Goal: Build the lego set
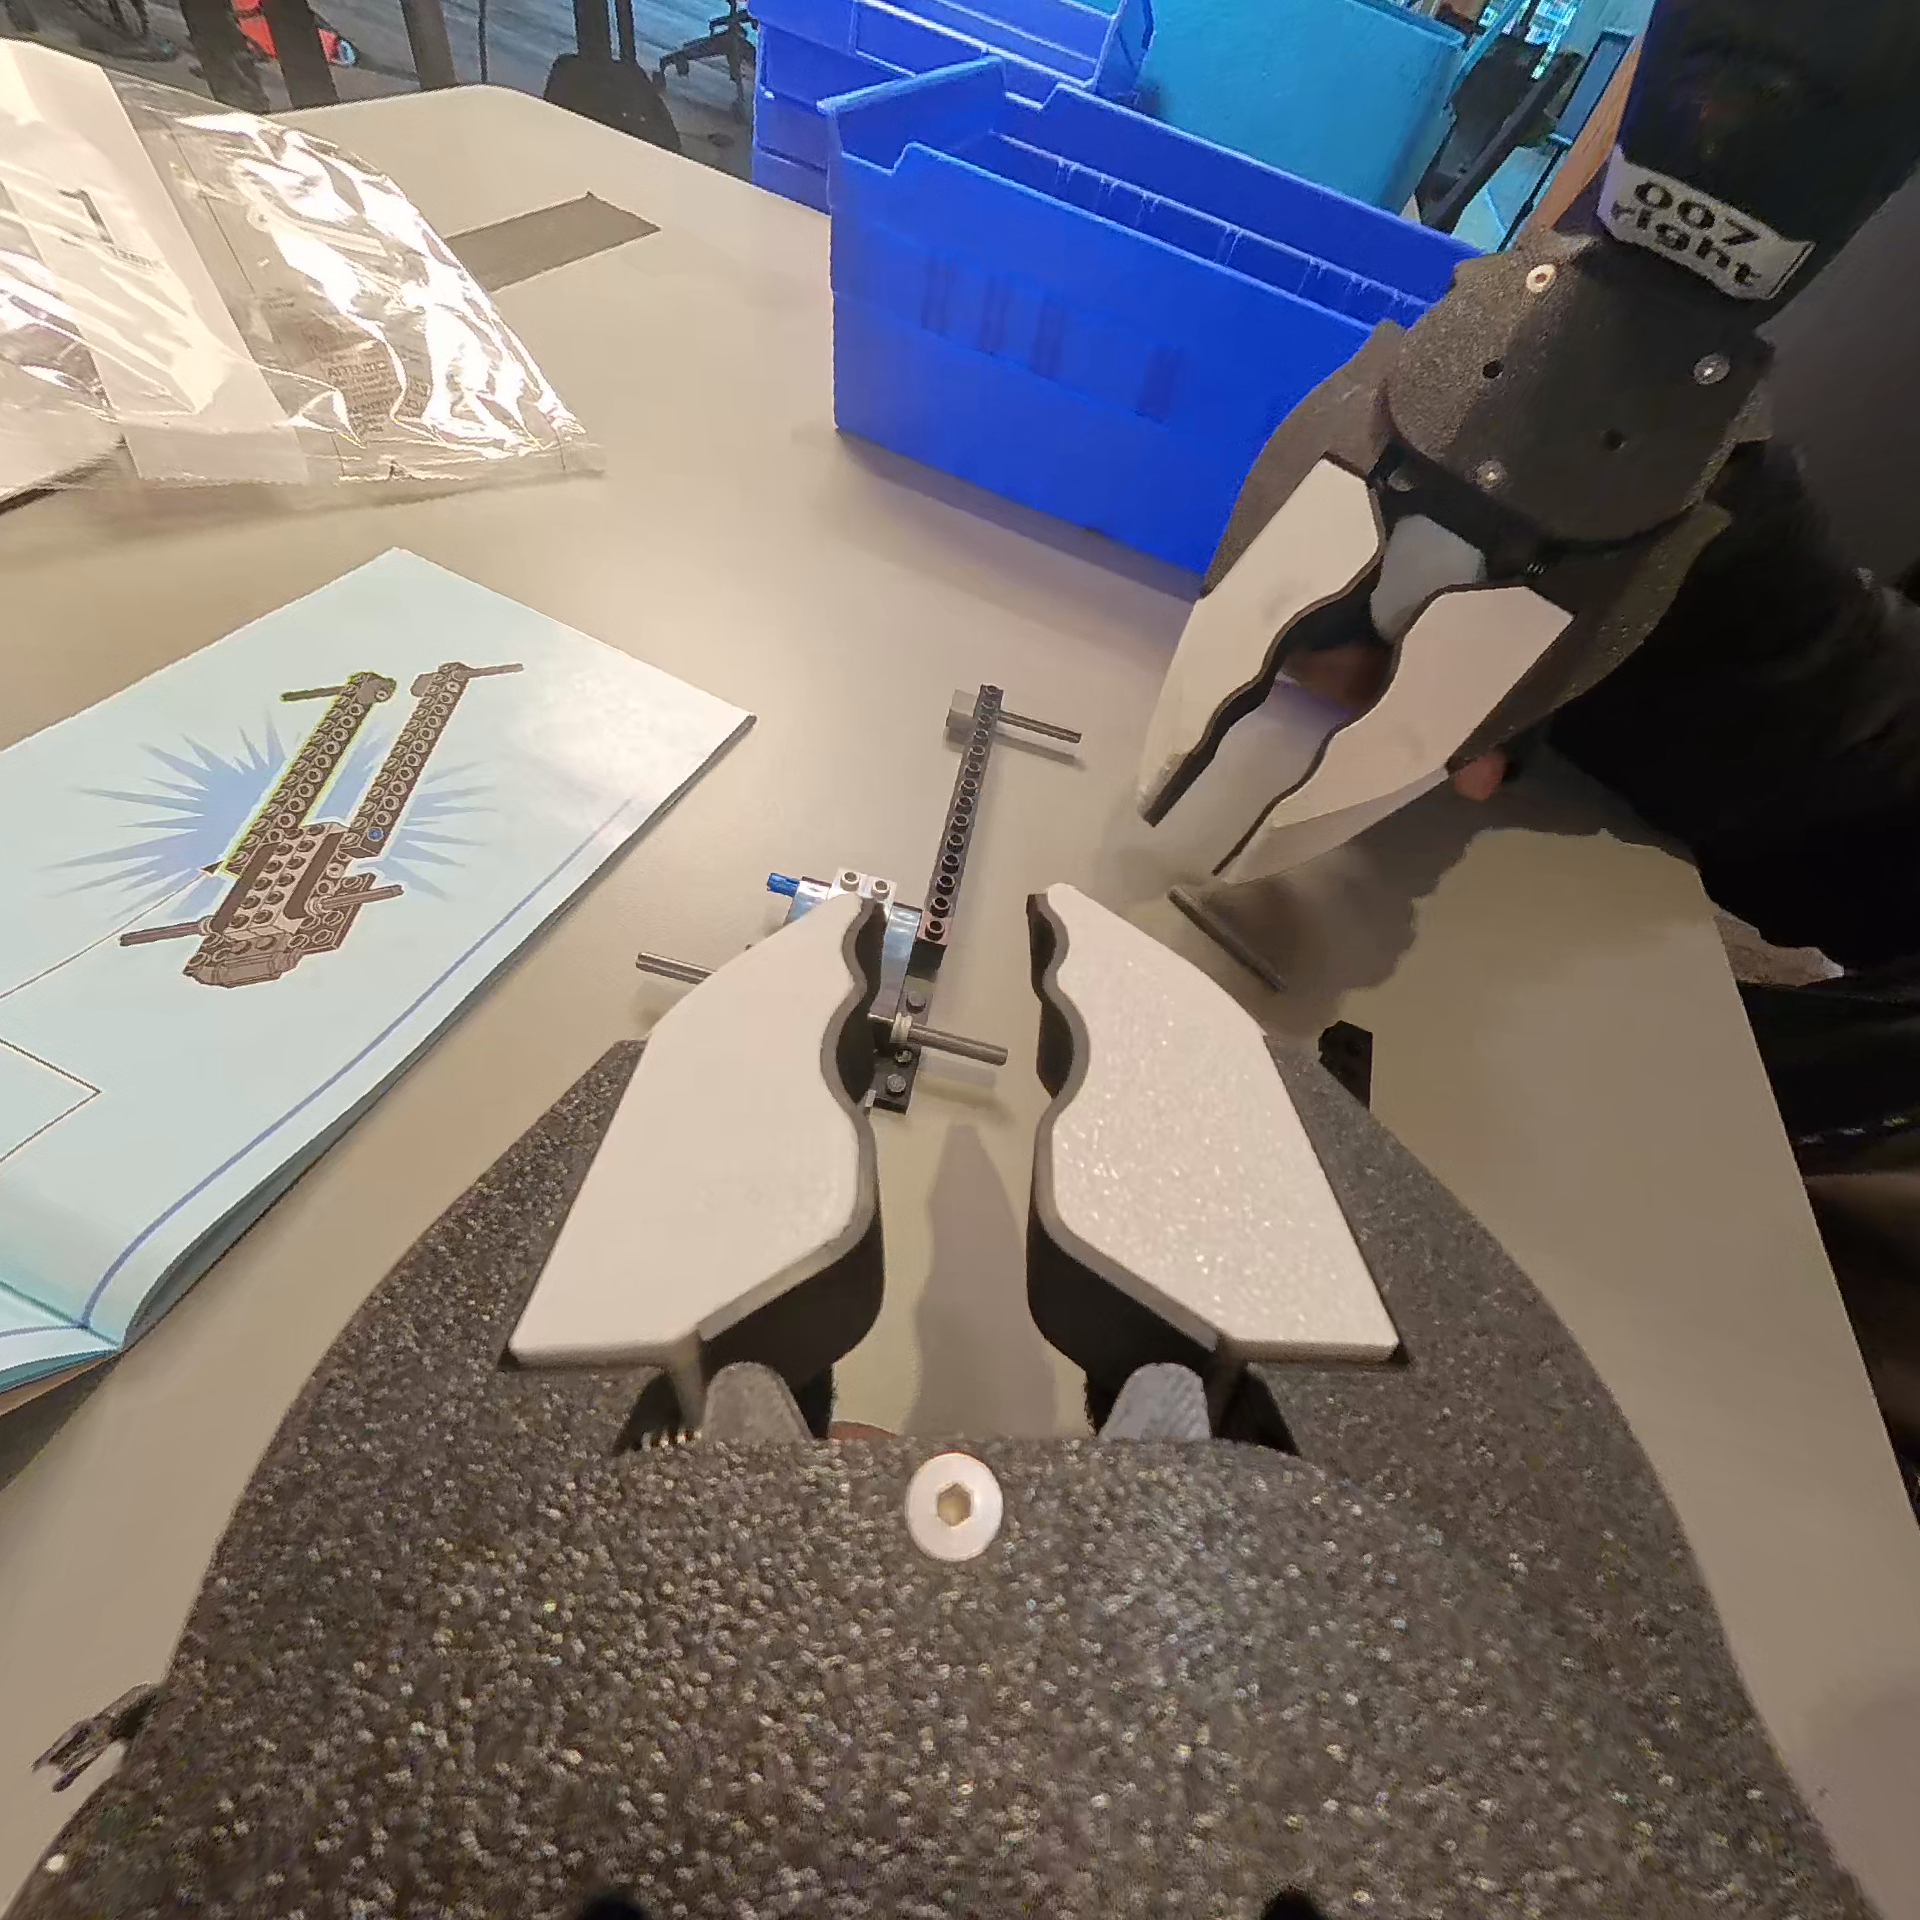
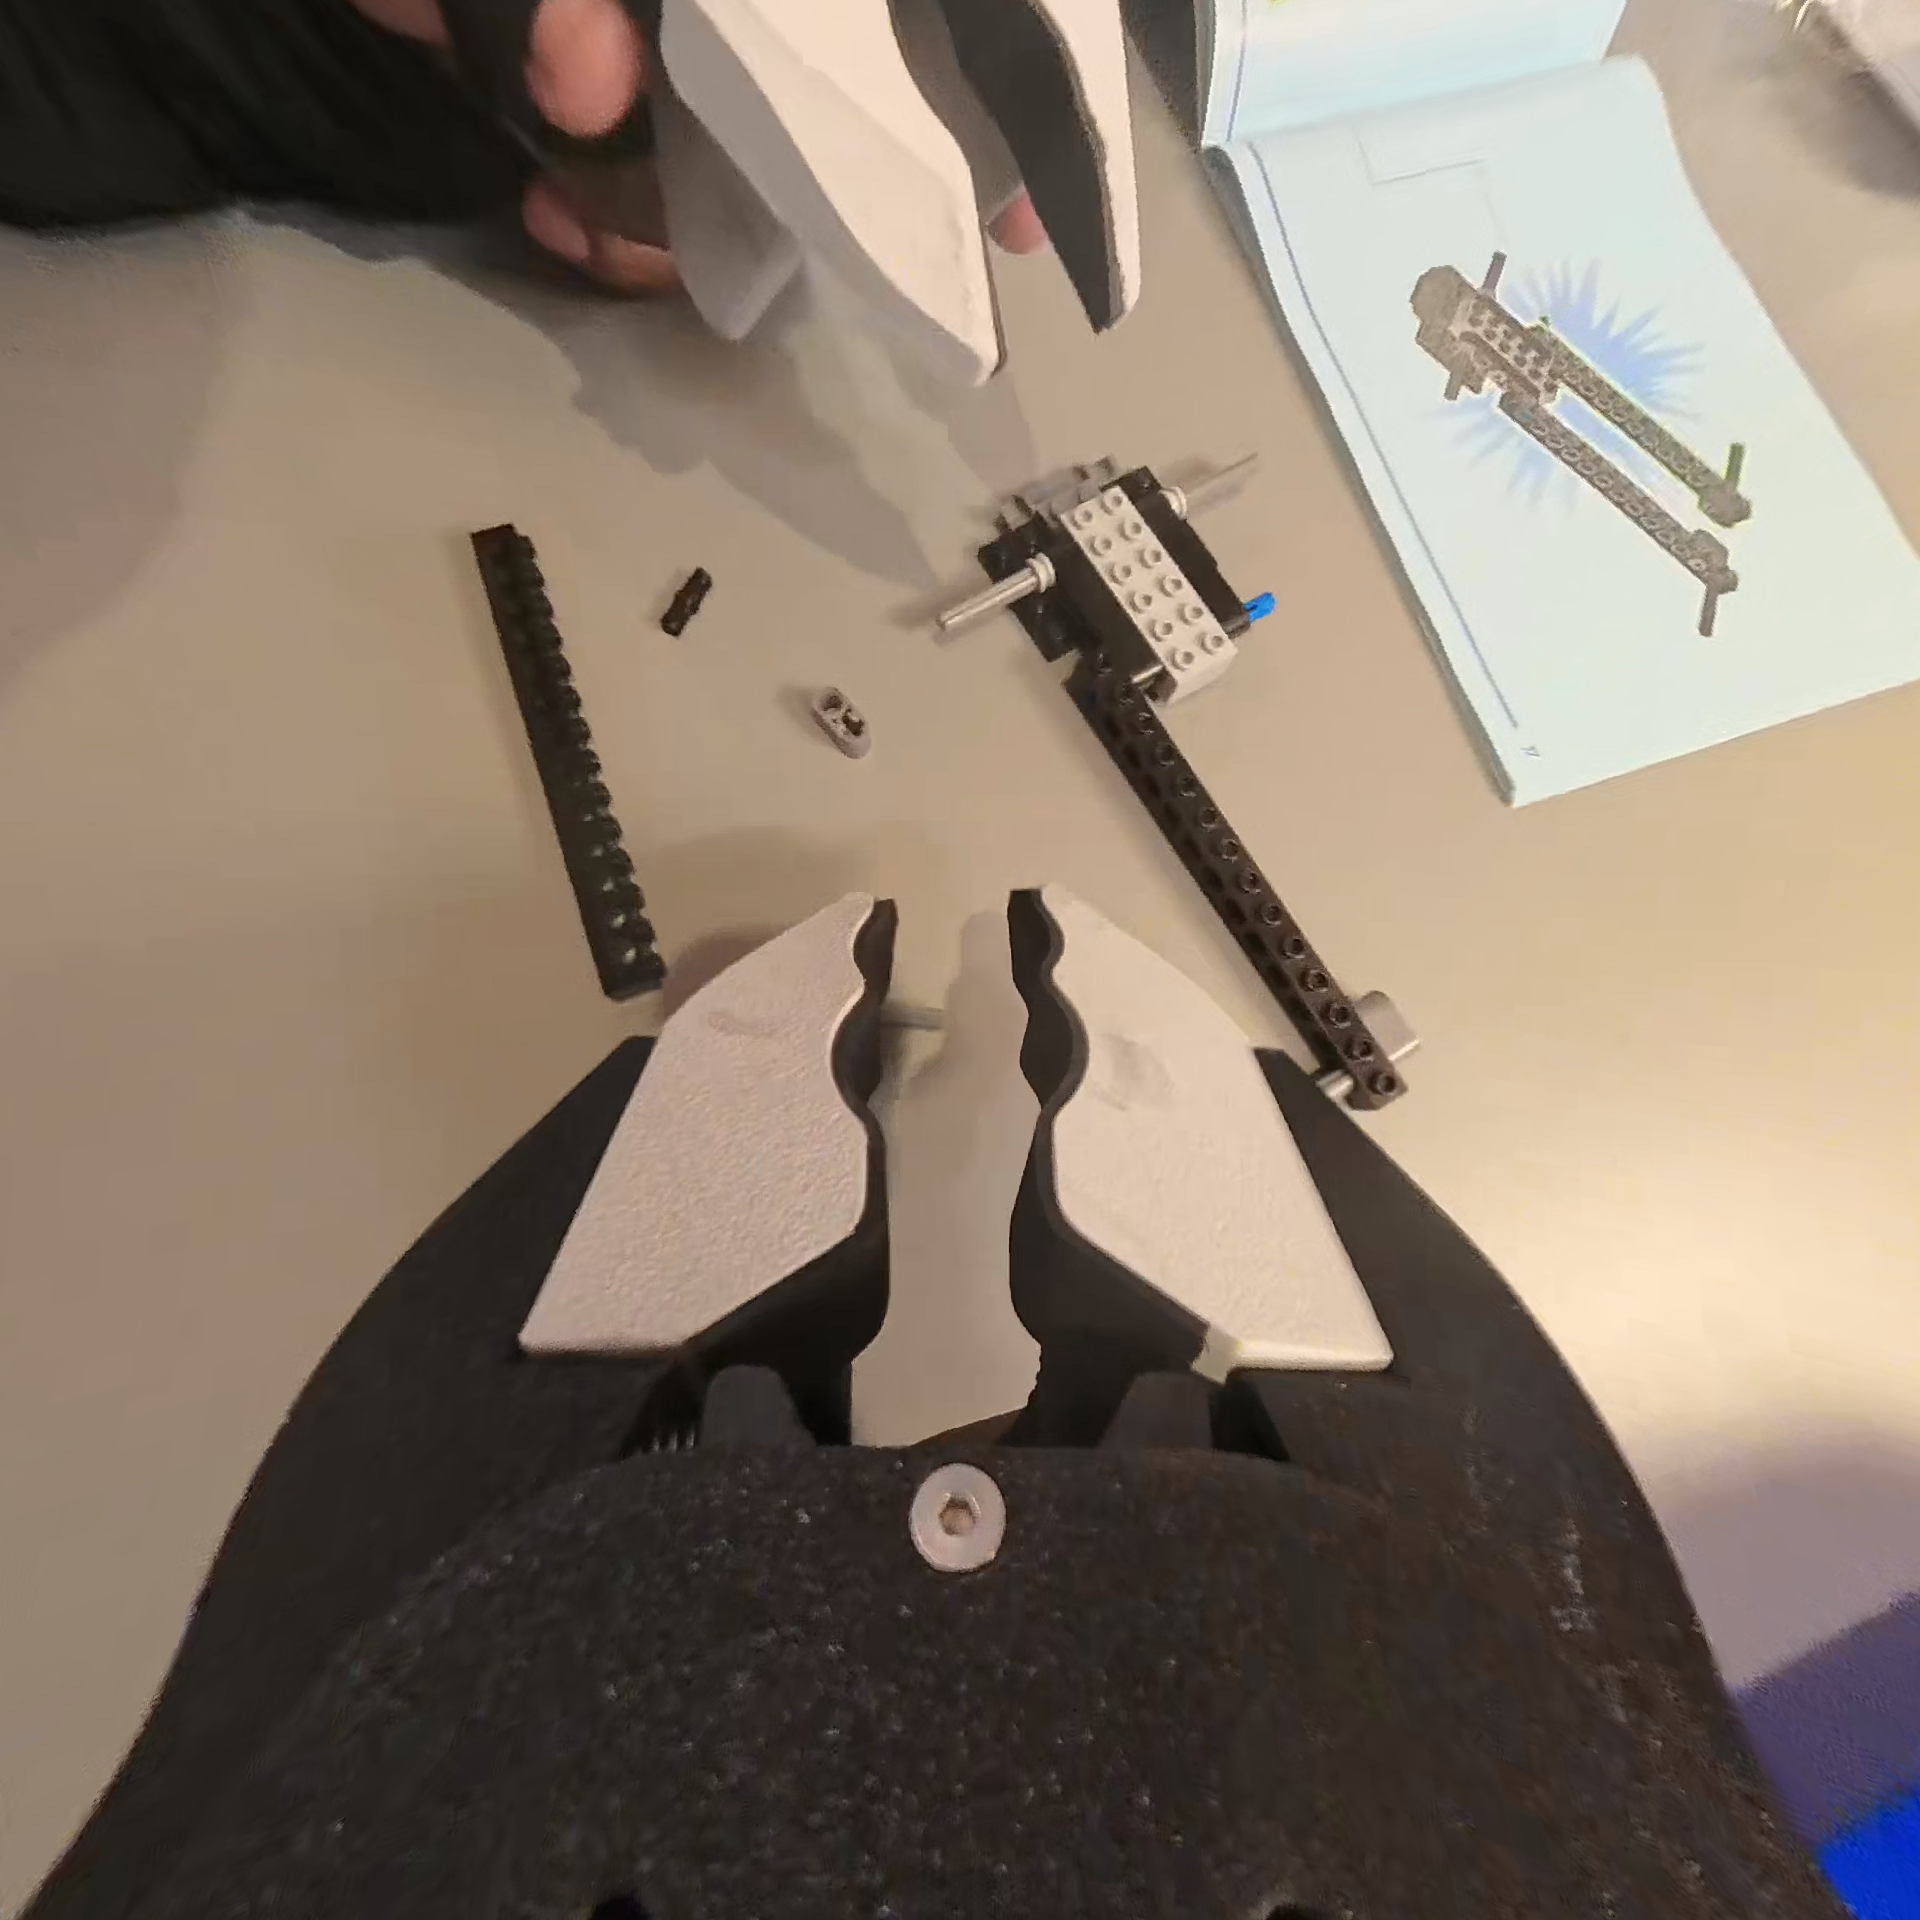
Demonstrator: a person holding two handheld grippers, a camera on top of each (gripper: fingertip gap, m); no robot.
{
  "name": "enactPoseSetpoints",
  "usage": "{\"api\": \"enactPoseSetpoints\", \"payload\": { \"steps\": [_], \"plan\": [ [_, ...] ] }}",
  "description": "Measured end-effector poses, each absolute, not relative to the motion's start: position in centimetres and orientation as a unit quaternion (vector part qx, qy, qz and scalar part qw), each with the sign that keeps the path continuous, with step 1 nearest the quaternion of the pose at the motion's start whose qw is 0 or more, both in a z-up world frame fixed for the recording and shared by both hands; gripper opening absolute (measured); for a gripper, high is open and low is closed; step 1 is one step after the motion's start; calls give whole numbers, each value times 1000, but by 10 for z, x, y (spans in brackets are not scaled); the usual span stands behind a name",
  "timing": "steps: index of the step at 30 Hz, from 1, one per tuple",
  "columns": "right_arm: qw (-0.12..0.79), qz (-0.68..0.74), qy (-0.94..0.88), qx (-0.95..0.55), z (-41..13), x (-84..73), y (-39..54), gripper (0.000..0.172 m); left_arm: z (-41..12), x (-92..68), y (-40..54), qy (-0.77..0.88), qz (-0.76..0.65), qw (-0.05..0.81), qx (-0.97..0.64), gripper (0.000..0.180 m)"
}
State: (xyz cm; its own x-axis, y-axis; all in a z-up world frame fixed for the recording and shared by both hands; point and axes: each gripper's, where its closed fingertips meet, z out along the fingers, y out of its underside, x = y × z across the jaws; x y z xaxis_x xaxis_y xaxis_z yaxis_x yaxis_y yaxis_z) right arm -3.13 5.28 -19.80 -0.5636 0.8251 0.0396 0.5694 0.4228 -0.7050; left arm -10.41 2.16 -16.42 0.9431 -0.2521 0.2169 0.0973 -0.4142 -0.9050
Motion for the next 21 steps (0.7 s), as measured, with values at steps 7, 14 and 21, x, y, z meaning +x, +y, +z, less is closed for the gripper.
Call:
{"api": "enactPoseSetpoints", "payload": {
  "steps": [7, 14, 21],
  "plan": [
    [182, 336, -842, -381, -200, -38, 27, 25, -176, -105, 12, 87, -143, 505, -847, 27],
    [160, 270, -880, -358, -218, -55, 15, 25, -185, -100, -4, 112, -191, 464, -858, 29],
    [140, 284, -881, -352, -226, -58, 6, 20, -201, -91, -31, 185, -199, 404, -873, 34]
  ]
}}
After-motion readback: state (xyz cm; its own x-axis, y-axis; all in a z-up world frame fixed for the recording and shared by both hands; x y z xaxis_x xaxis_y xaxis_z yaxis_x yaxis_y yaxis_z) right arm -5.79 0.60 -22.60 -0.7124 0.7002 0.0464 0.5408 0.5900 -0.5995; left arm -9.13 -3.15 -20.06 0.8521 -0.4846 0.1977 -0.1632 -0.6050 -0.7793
